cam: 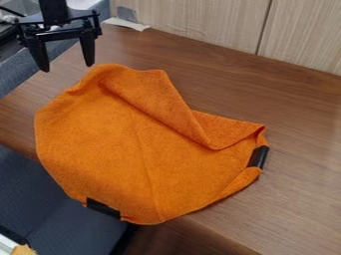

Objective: Unfold the cloth from bottom to top

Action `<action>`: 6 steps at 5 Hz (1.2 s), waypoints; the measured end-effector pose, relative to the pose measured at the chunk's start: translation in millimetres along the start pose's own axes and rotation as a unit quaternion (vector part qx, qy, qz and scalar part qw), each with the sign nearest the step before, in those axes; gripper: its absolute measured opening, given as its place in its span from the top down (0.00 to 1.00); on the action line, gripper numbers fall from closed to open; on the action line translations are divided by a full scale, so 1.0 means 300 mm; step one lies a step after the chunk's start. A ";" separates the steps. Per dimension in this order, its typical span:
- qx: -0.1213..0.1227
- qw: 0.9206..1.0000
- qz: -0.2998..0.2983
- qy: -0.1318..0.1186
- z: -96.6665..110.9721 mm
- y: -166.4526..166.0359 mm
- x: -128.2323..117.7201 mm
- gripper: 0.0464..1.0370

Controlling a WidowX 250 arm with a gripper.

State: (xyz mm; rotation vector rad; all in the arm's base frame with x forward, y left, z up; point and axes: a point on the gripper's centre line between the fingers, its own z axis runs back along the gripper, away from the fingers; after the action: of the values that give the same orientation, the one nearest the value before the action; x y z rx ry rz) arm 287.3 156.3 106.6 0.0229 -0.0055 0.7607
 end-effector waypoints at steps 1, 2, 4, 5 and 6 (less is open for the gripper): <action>0.004 1.000 -0.001 0.016 -0.037 0.001 -0.007 0.04; 0.006 0.999 -0.039 0.024 -0.096 -0.037 -0.067 0.04; -0.014 0.989 -0.144 -0.012 -0.142 -0.113 -0.202 0.04; -0.008 0.982 -0.189 -0.028 -0.180 -0.143 -0.215 0.04; -0.001 0.978 -0.205 -0.022 -0.234 -0.155 -0.208 0.04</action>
State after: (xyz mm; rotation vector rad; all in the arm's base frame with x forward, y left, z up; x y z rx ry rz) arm 273.9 81.3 34.7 0.0376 -0.0418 0.3468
